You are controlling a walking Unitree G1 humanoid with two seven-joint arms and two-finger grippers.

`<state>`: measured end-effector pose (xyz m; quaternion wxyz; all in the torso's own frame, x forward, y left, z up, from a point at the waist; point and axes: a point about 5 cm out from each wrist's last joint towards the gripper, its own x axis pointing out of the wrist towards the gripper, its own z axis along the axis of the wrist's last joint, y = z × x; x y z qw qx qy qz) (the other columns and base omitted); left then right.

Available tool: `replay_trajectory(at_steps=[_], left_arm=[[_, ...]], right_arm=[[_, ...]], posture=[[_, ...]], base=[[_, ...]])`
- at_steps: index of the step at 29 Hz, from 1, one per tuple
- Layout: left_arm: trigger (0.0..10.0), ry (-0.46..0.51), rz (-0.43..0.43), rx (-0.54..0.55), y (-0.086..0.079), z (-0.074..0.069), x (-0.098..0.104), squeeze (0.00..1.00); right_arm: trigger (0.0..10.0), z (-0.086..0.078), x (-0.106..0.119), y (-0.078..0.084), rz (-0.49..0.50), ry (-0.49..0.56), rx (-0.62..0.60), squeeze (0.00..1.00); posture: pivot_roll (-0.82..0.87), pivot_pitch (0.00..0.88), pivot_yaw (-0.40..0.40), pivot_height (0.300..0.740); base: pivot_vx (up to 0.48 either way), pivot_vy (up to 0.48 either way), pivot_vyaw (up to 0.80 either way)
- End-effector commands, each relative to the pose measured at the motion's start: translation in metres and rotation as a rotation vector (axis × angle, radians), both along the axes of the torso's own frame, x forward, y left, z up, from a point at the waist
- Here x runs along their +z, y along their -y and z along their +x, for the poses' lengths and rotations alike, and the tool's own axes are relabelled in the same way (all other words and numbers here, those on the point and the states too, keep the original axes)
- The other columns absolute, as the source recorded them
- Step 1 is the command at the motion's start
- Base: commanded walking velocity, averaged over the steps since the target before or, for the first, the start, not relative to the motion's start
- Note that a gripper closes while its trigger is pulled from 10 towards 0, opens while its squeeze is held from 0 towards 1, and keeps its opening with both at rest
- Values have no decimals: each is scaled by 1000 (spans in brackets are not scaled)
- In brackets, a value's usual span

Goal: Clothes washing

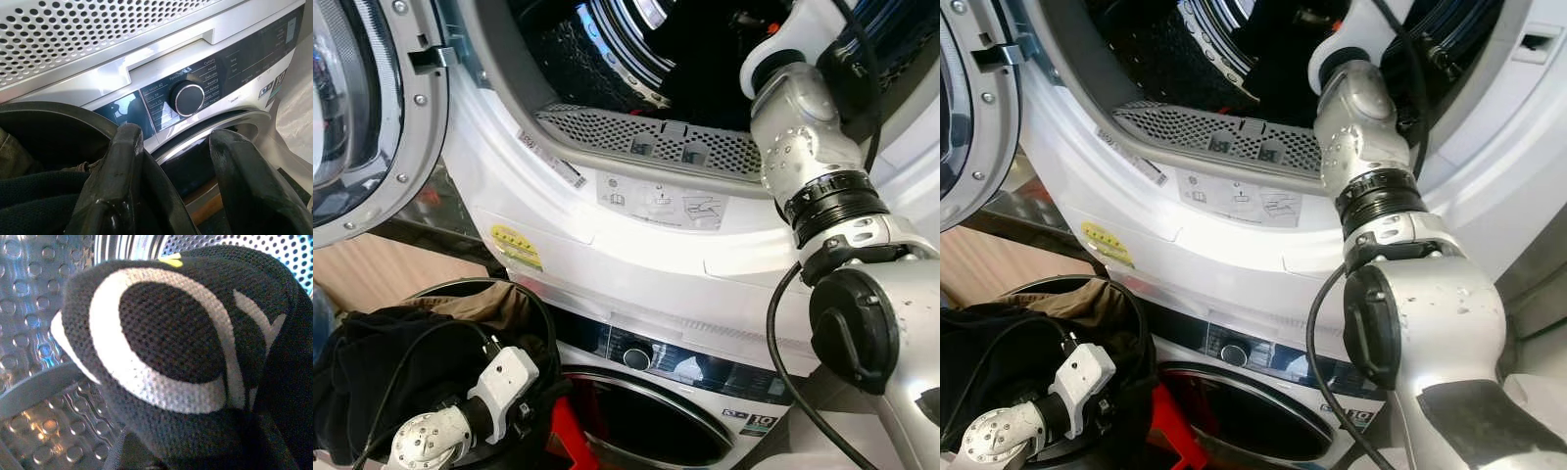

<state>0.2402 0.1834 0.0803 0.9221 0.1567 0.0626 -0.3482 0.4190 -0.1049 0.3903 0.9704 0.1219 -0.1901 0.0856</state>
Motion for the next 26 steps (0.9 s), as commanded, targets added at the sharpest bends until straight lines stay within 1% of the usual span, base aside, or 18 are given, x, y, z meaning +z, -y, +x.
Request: replay_trajectory(at_steps=[1,7,14,16,26], left_arm=[[10000,-14,11,-13,1,-3,-4,0],[10000,-17,10,-15,2,-4,-4,0],[10000,-19,10,-16,2,-4,-4,0],[10000,-12,10,-12,2,-3,-4,0],[10000,-11,9,-12,2,-3,-3,0]], right_arm=[[10000,-5,19,-7,-35,60,19,1000],[10000,-7,23,-7,-57,79,14,1000],[10000,-6,22,-5,-112,81,-5,1000],[10000,-7,23,-8,-144,96,-2,1000],[10000,-8,23,-15,-192,123,12,1000]], posture=[[26,33,11,740],[23,39,11,740],[21,39,10,740],[23,40,10,740],[27,38,10,740]], base=[[0,0,0],[0,0,0],[0,0,0],[0,0,0],[0,0,0]])
